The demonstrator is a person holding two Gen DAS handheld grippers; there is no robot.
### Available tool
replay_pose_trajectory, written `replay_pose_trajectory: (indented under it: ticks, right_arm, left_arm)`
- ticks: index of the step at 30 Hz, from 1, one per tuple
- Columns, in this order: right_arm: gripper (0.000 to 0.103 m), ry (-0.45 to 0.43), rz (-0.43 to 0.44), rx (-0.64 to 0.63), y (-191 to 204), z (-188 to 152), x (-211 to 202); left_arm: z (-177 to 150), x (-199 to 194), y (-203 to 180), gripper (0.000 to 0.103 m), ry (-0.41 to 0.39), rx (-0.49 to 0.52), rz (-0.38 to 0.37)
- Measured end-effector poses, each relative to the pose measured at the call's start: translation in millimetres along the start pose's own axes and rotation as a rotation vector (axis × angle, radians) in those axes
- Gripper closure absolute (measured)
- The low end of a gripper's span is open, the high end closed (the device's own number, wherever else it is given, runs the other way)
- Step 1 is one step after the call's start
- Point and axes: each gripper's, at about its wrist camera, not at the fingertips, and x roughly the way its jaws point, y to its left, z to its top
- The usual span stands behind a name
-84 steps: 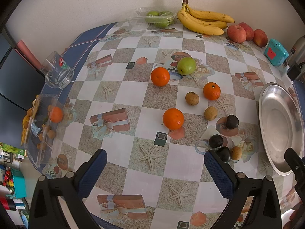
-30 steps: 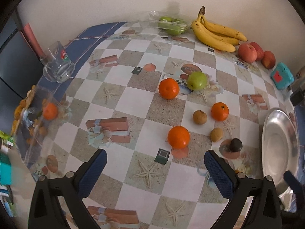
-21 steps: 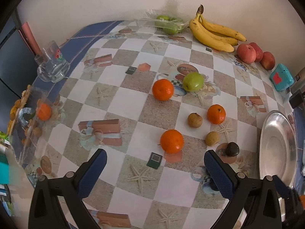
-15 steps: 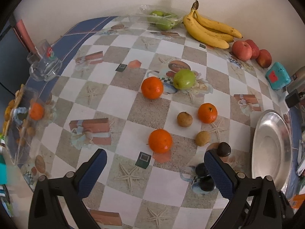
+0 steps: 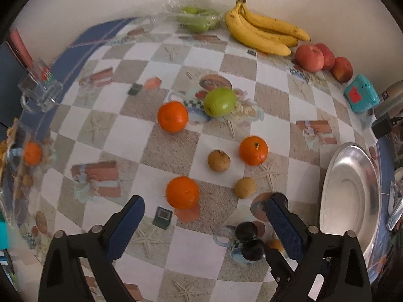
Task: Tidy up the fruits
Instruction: 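Move the right tool to a tan round fruit while the left tool approaches a dark round fruit, then close the right tool on the tan fruit while the left tool grasps the dark fruit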
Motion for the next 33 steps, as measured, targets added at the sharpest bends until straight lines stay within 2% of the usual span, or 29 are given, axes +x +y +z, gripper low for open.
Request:
replay_pose_trajectory:
  ticks: [9, 16, 19, 29, 33]
  right_arm:
    - [0.066, 0.028, 0.057, 0.056, -7, 1, 12]
    - [0.067, 0.031, 0.086, 0.086, -10, 4, 14]
    - [0.071, 0.034, 0.105, 0.103, -12, 4, 14]
    - [0.073, 0.047, 0.084, 0.108, -15, 3, 15]
    - [0.079, 0.047, 0.089, 0.096, -13, 3, 15]
  left_arm:
    - [-15, 25, 3, 0.015, 0.13, -0.061, -0.072]
    - [-18, 30, 6, 0.015, 0.145, -0.094, -0.07]
    - [-19, 29, 6, 0.015, 0.148, -0.106, -0.08]
    - [-19, 26, 6, 0.015, 0.146, -0.099, -0.087]
    - [-18, 27, 3, 0.015, 0.148, -0.099, -0.091]
